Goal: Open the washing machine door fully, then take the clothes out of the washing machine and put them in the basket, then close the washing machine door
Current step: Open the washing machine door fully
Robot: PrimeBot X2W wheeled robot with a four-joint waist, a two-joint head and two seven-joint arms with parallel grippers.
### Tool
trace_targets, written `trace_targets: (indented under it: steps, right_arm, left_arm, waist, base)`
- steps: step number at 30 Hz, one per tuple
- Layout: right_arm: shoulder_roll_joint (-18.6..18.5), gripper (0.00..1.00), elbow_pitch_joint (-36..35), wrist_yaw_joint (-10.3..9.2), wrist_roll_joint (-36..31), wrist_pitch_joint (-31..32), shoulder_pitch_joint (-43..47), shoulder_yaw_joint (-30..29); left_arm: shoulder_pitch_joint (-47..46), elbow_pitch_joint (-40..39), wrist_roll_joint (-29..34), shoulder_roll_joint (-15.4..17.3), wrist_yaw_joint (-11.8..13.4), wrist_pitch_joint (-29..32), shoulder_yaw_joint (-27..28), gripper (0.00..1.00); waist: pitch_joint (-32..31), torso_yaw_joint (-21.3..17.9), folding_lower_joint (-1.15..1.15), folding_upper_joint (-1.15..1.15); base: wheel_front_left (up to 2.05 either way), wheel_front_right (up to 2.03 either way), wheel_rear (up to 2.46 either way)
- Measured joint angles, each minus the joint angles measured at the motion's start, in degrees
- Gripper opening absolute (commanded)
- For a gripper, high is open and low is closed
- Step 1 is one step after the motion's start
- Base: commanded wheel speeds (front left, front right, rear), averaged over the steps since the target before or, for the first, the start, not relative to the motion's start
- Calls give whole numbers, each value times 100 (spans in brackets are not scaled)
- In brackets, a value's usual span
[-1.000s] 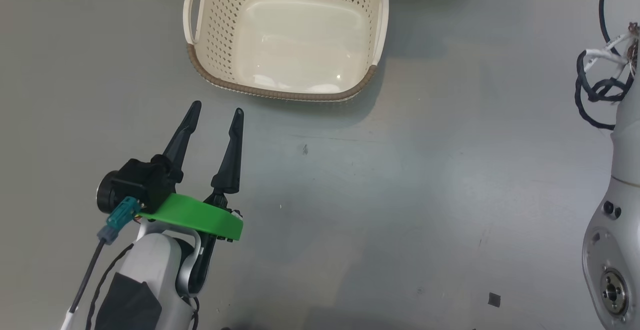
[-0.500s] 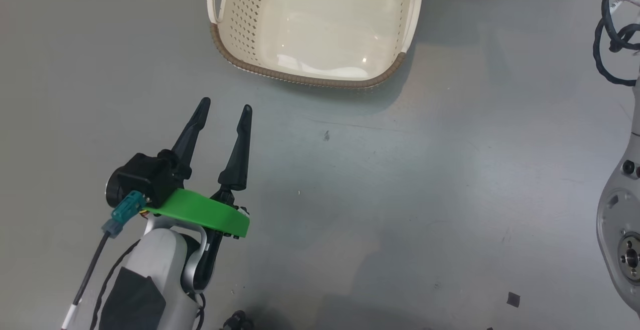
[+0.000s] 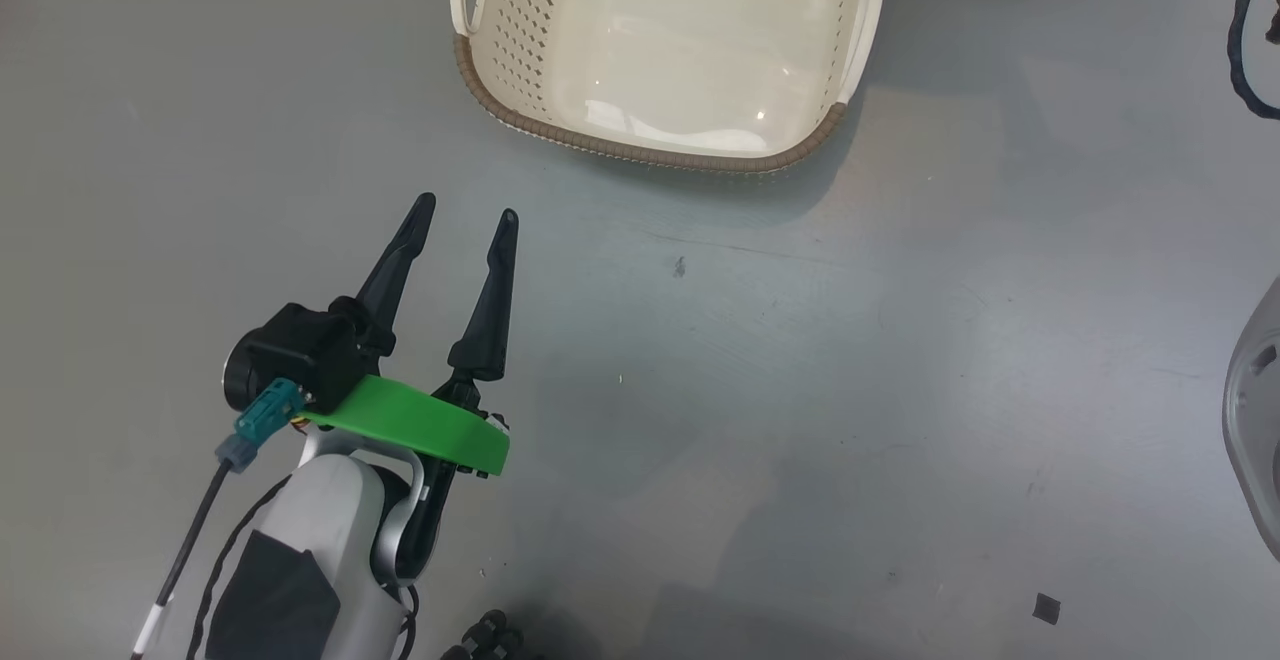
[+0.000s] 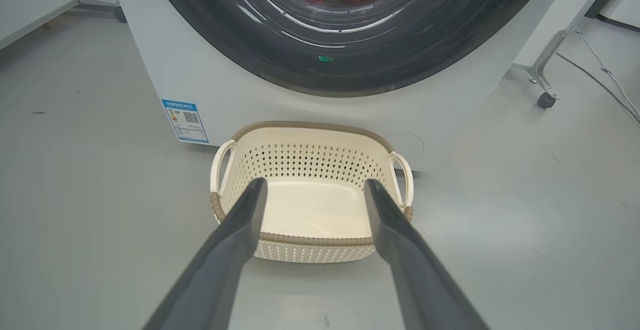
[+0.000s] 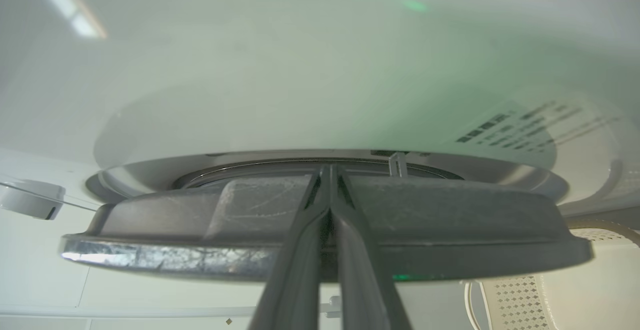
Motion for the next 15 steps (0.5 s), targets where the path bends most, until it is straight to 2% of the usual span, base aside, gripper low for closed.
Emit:
trace_targets:
  steps: [15]
  right_arm:
    - [-146,0,658,-5,472,375,-463,14]
  left_arm:
    - [-3,-2,2,-1,0,0,-101,100]
  waist:
    - [64,88,0,0]
  base:
    - [0,0,0]
